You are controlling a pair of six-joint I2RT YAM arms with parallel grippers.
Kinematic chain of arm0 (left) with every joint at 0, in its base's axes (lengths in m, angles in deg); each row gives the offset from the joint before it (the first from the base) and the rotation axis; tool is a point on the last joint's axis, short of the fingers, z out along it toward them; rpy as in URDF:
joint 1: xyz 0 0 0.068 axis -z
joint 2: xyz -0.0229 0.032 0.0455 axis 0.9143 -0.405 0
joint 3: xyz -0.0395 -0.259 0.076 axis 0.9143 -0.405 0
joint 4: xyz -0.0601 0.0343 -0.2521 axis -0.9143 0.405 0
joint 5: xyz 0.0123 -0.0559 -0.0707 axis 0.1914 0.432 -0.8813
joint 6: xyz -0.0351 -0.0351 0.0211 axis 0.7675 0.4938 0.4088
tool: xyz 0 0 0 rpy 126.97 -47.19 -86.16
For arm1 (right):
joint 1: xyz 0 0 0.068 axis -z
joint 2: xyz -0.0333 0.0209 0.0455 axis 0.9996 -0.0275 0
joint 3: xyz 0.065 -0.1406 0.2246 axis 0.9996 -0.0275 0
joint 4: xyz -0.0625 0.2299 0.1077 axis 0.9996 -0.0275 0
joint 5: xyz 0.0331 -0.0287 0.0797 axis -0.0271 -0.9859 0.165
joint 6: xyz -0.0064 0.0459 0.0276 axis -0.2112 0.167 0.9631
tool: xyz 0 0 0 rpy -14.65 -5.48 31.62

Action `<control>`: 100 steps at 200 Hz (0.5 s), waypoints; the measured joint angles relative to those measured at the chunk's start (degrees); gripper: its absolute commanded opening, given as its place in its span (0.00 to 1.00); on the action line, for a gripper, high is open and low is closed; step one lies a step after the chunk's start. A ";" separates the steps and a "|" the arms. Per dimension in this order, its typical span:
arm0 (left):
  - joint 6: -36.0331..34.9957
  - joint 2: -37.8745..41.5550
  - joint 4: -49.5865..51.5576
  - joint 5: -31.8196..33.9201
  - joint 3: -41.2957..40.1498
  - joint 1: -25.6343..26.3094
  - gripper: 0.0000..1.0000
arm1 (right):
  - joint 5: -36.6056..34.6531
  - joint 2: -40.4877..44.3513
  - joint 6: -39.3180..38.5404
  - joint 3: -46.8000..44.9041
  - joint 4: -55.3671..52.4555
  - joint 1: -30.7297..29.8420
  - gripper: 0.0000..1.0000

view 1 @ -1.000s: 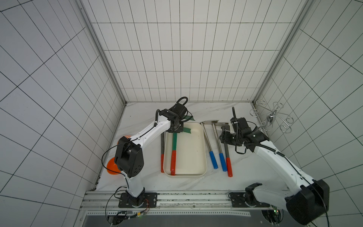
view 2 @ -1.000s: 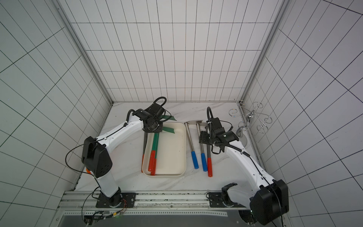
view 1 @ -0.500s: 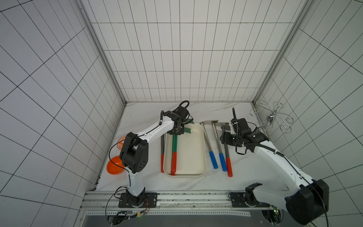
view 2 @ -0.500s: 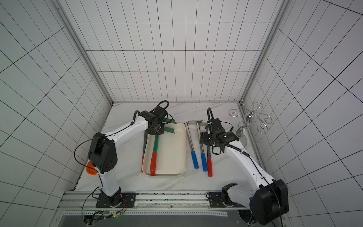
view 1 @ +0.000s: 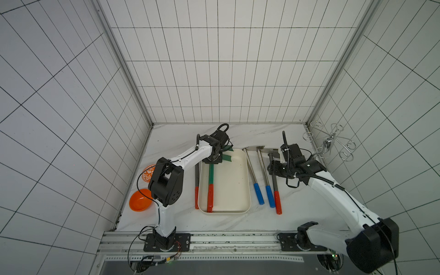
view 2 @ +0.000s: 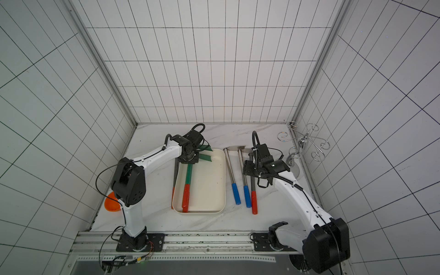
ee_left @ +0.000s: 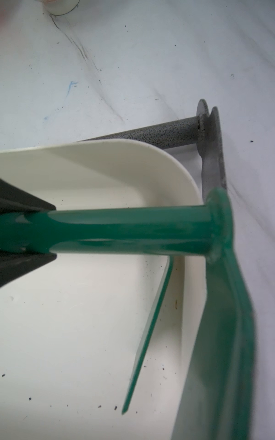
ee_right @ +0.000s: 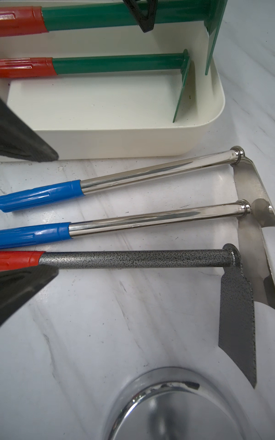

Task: Put the small hoe into the storage box
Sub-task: Place the hoe in the storage box.

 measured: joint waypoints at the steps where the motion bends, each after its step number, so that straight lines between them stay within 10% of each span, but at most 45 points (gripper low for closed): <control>1: 0.00 0.00 0.00 0.02 0.00 0.00 0.00 | 0.00 0.00 0.00 0.00 0.00 0.02 0.70; 100: 0.02 -0.24 -0.63 0.33 -0.46 -0.07 0.00 | 0.04 0.00 -0.11 0.00 0.00 0.11 0.70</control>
